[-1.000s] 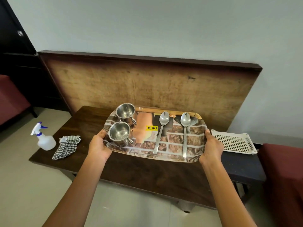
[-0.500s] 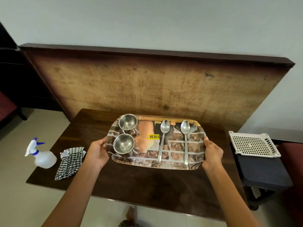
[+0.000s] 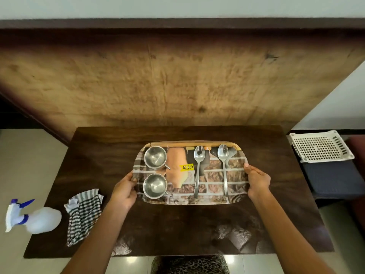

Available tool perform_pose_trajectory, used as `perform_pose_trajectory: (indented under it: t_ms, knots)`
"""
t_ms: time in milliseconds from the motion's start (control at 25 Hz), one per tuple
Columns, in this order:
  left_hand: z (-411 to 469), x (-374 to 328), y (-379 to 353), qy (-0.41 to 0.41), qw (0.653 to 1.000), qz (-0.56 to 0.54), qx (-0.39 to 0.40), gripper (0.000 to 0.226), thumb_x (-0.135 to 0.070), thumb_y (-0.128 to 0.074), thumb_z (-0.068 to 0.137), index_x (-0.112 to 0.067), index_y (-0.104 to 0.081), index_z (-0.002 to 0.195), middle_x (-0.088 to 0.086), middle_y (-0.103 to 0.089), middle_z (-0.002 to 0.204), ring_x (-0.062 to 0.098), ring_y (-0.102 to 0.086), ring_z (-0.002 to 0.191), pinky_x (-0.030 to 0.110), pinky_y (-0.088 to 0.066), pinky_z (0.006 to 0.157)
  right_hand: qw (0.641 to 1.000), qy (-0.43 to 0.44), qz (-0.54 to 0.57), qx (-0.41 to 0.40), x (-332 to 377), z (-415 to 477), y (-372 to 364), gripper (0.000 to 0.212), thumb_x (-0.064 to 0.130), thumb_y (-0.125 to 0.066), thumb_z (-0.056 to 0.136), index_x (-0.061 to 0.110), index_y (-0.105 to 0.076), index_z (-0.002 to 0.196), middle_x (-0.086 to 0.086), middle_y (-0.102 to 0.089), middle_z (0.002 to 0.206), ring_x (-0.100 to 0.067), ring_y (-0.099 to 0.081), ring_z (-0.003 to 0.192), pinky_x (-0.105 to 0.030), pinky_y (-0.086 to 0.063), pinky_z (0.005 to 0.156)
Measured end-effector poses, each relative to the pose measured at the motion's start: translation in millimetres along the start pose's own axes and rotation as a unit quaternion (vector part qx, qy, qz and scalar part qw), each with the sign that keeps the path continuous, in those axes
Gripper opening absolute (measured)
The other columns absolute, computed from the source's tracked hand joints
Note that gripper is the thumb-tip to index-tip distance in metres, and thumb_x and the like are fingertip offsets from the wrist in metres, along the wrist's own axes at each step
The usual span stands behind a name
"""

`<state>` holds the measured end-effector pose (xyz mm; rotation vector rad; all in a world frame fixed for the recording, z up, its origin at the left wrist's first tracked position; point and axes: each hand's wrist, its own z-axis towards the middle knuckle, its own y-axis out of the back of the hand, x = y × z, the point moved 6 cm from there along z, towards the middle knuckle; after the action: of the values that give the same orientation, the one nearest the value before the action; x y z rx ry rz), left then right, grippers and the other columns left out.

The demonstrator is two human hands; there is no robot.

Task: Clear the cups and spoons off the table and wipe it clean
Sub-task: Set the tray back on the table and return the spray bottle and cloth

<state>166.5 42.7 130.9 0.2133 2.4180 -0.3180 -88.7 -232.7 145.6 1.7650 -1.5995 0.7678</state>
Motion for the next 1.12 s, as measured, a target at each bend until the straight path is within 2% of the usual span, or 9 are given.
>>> perform_pose_trajectory:
  t_ms: [120,320,440,520,640,800,920,1080,1120]
  knots:
    - [40.2,9.9,10.0,0.018,0.999,0.028,-0.014,0.045,0.015,-0.024,0.091,-0.003,-0.051,0.122,0.007,-0.060,0.088,0.016,-0.055,0.072,0.024,-0.046,0.058,1.000,-0.024,-0.006,-0.010,-20.0,26.6,-19.7,0.025,0.011,-0.067,0.085,-0.002,-0.064,0.106,-0.012,-0.065,0.092,-0.021,-0.061,0.074,-0.040,-0.052,0.077]
    - [125.2,37.4,17.2,0.050,0.996,0.050,-0.052,0.049,0.017,-0.027,0.089,-0.005,-0.051,0.126,0.011,-0.062,0.101,0.017,-0.057,0.083,0.027,-0.047,0.072,0.996,-0.070,-0.027,-0.054,-70.1,83.3,-38.7,0.027,0.008,-0.065,0.086,-0.004,-0.062,0.111,-0.019,-0.064,0.110,-0.026,-0.060,0.090,-0.045,-0.050,0.088]
    - [166.0,59.4,17.3,0.074,0.993,0.071,-0.065,0.050,0.017,-0.026,0.089,-0.005,-0.052,0.126,0.015,-0.058,0.114,0.018,-0.057,0.086,0.030,-0.046,0.077,0.992,-0.098,-0.043,-0.060,-95.8,116.6,-45.8,0.026,0.005,-0.060,0.089,-0.002,-0.061,0.114,-0.016,-0.064,0.107,-0.025,-0.059,0.092,-0.042,-0.050,0.086]
    - [189.4,75.8,19.9,0.088,0.989,0.084,-0.079,0.048,0.016,-0.026,0.090,-0.005,-0.053,0.123,0.014,-0.058,0.110,0.017,-0.057,0.081,0.031,-0.046,0.071,0.991,-0.108,-0.053,-0.053,-111.7,139.8,-54.6,0.026,0.004,-0.058,0.090,-0.002,-0.061,0.116,-0.014,-0.065,0.104,-0.025,-0.060,0.092,-0.040,-0.051,0.085]
    - [216.2,101.1,27.8,0.110,0.983,0.103,-0.106,0.047,0.016,-0.028,0.088,-0.007,-0.058,0.116,0.014,-0.061,0.104,0.018,-0.057,0.077,0.030,-0.047,0.064,0.988,-0.129,-0.069,-0.056,-132.5,165.3,-62.8,0.028,0.001,-0.057,0.090,0.000,-0.061,0.117,-0.016,-0.064,0.112,-0.025,-0.061,0.094,-0.043,-0.051,0.088]
    - [238.7,120.6,36.0,0.116,0.980,0.117,-0.114,0.049,0.017,-0.028,0.086,-0.004,-0.056,0.120,0.017,-0.059,0.110,0.018,-0.058,0.079,0.029,-0.046,0.067,0.985,-0.159,-0.053,-0.045,-151.7,186.2,-69.4,0.029,-0.002,-0.054,0.090,0.000,-0.059,0.119,-0.012,-0.062,0.106,-0.022,-0.062,0.086,-0.040,-0.050,0.086]
    - [250.1,131.1,48.7,0.128,0.975,0.126,-0.133,0.048,0.017,-0.030,0.087,-0.005,-0.055,0.122,0.016,-0.059,0.112,0.017,-0.058,0.078,0.030,-0.045,0.067,0.984,-0.162,-0.051,-0.047,-162.9,197.4,-73.2,0.029,-0.003,-0.057,0.088,0.000,-0.060,0.117,-0.015,-0.064,0.109,-0.016,-0.061,0.078,-0.042,-0.049,0.091]
    - [258.5,138.5,55.4,0.128,0.970,0.146,-0.147,0.051,0.018,-0.030,0.085,-0.007,-0.055,0.122,0.008,-0.064,0.100,0.012,-0.059,0.072,0.027,-0.043,0.063,0.983,-0.165,-0.045,-0.063,-166.2,204.7,-73.4,0.029,-0.003,-0.060,0.085,-0.001,-0.061,0.114,-0.017,-0.064,0.113,-0.024,-0.062,0.092,-0.045,-0.048,0.095]
    - [259.6,139.5,56.7,0.127,0.969,0.150,-0.151,0.051,0.017,-0.030,0.085,-0.008,-0.055,0.121,0.008,-0.064,0.102,0.013,-0.059,0.073,0.027,-0.042,0.062,0.983,-0.165,-0.047,-0.065,-165.7,205.5,-73.4,0.030,-0.003,-0.061,0.085,-0.001,-0.061,0.115,-0.017,-0.064,0.114,-0.024,-0.061,0.094,-0.044,-0.049,0.094]
